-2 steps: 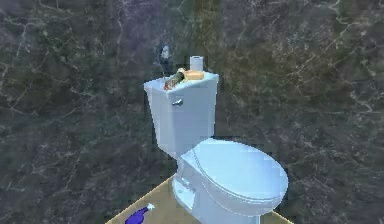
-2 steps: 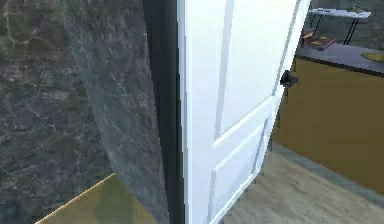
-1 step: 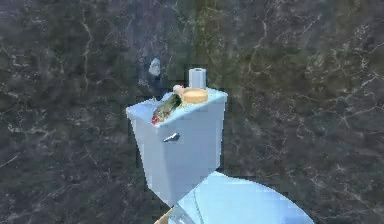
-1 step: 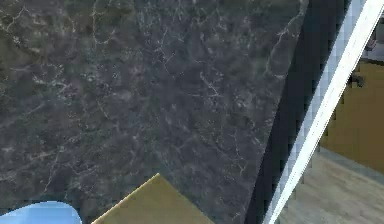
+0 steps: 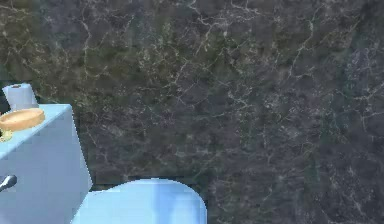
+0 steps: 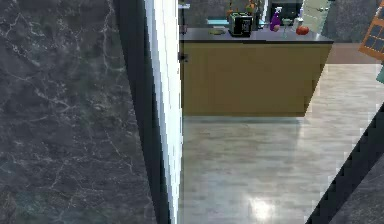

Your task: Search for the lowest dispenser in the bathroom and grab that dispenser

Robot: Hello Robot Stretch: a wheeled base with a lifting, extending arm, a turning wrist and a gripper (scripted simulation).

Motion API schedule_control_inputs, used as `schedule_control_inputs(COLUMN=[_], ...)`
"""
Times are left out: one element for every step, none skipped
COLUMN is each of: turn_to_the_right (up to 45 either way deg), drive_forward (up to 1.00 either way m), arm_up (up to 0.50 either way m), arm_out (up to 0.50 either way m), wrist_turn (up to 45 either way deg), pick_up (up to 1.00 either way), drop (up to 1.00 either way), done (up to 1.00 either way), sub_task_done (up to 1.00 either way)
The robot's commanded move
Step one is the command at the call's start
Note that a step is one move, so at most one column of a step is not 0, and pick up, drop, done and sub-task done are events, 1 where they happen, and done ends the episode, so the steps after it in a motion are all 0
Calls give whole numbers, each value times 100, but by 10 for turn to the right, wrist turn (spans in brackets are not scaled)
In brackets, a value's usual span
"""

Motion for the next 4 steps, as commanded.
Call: schedule_control_inputs(turn_to_the_right=[0,450,450,450], drive_forward=[15,0,0,0], arm_up=[0,0,0,0], arm_out=[0,0,0,0], wrist_turn=[0,0,0,0], pick_up=[0,0,0,0], drop=[0,0,0,0], done=[0,0,0,0], sub_task_done=[0,0,0,0])
